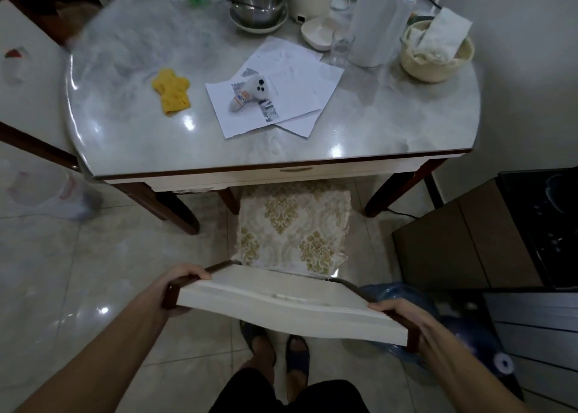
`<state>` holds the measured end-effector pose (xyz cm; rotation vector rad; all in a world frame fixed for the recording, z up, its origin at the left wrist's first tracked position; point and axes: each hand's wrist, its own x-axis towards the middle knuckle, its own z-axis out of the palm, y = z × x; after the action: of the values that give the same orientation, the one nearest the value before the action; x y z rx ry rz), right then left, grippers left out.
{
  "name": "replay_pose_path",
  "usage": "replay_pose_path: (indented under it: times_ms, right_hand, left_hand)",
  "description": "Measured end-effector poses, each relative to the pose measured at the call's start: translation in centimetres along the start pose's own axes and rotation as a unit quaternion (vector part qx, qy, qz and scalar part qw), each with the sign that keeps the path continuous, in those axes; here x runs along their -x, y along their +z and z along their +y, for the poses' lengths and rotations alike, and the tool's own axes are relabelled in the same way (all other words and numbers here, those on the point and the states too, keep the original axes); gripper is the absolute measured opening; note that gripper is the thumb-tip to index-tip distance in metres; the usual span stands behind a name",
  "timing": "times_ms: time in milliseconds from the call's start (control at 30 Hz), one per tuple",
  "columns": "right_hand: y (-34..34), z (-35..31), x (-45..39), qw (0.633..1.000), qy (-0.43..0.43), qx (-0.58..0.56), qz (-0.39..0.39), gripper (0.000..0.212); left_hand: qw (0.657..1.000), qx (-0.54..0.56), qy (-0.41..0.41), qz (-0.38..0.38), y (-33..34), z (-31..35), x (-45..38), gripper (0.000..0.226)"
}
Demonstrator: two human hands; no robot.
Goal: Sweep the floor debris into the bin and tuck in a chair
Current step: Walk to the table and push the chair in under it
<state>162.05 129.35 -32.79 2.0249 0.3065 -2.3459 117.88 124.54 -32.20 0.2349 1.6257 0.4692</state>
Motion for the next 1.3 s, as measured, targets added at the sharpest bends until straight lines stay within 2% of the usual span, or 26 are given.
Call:
replay_pose_path:
  times_ms: [33, 100, 200, 233, 300, 367, 400, 433, 600, 733, 900, 1000, 1100, 1200, 1267, 1300]
  right_hand:
    - [1.1, -0.6, 0.2, 0.999, 0.027, -0.002, -0.019, 0.047]
    - [2.0, -1.6, -0.1, 0.999, 0.043, -0.008, -0.002, 0.052]
    - [1.5, -1.9, -0.6, 0.998, 0.023, -0.010, 0.059, 0.072]
    - [1.3, -2.1, -0.4, 0.997, 0.028, -0.015, 0.064, 0.070]
    - [0.7, -2.9, -0.2, 0.997, 0.015, -0.041, 0.063, 0.048]
    - [-0.4, -3.9, -0.4, 0.997, 0.001, -0.048, 0.057, 0.028]
    - [-0.9, -4.5, -0.5, 0.997, 0.002, -0.031, 0.066, 0.025]
    - [-1.0, -5.0, -0.3, 0.997, 0.003, -0.012, 0.072, 0.027]
    - [-2.3, -7.6, 0.6, 0.993, -0.026, 0.035, 0.109, 0.056]
    - [-4.3, -9.4, 0.8, 0.996, -0.032, 0.021, 0.086, 0.052]
    - [-5.2, -10.2, 0.7, 0.995, -0.023, 0.029, 0.096, 0.066]
    - [-4.5, -10.0, 0.1, 0.995, -0.012, 0.019, 0.096, 0.064]
    - [-3.1, -10.2, -0.8, 0.996, -0.008, 0.015, 0.084, 0.060]
    - [-1.6, -11.3, -1.0, 0.998, -0.007, -0.003, 0.069, 0.041]
    - [-1.6, -12.3, -0.9, 0.998, -0.013, -0.006, 0.065, 0.037]
    - [-1.9, -12.8, -0.6, 0.998, -0.014, 0.000, 0.066, 0.036]
  left_hand:
    - [0.999, 0.026, -0.038, -0.004, -0.7, 0.9, -0.3, 0.030]
    - [0.995, 0.047, -0.091, 0.004, -1.4, 2.2, -1.5, 0.020]
    - [0.994, 0.048, -0.098, -0.002, -1.0, 2.0, -1.9, 0.011]
    - [0.993, 0.043, -0.108, -0.013, -0.8, 1.7, -2.1, 0.013]
    - [0.992, 0.029, -0.117, -0.035, 0.1, 1.6, -2.0, 0.019]
    - [0.992, 0.048, -0.108, -0.048, 0.8, 1.4, -2.6, 0.036]
    - [0.991, 0.058, -0.107, -0.049, 1.1, 1.1, -3.0, 0.042]
    - [0.991, 0.064, -0.105, -0.053, 1.4, 0.9, -3.0, 0.042]
    - [0.983, 0.122, -0.124, -0.061, 3.6, 1.3, -3.0, 0.015]
    - [0.981, 0.126, -0.129, -0.075, 5.8, 2.2, -3.4, 0.035]
    - [0.983, 0.108, -0.133, -0.058, 7.1, 3.8, -3.1, 0.013]
    - [0.987, 0.076, -0.141, -0.029, 6.2, 5.2, -3.1, 0.012]
    - [0.990, 0.068, -0.119, -0.029, 4.5, 7.4, -3.3, 0.014]
    - [0.995, 0.102, -0.005, -0.023, 2.7, 7.6, -3.4, 0.012]
    - [0.992, 0.121, 0.041, -0.016, 2.7, 7.3, -3.2, 0.014]
    - [0.992, 0.126, 0.016, -0.016, 3.1, 7.6, -3.5, 0.011]
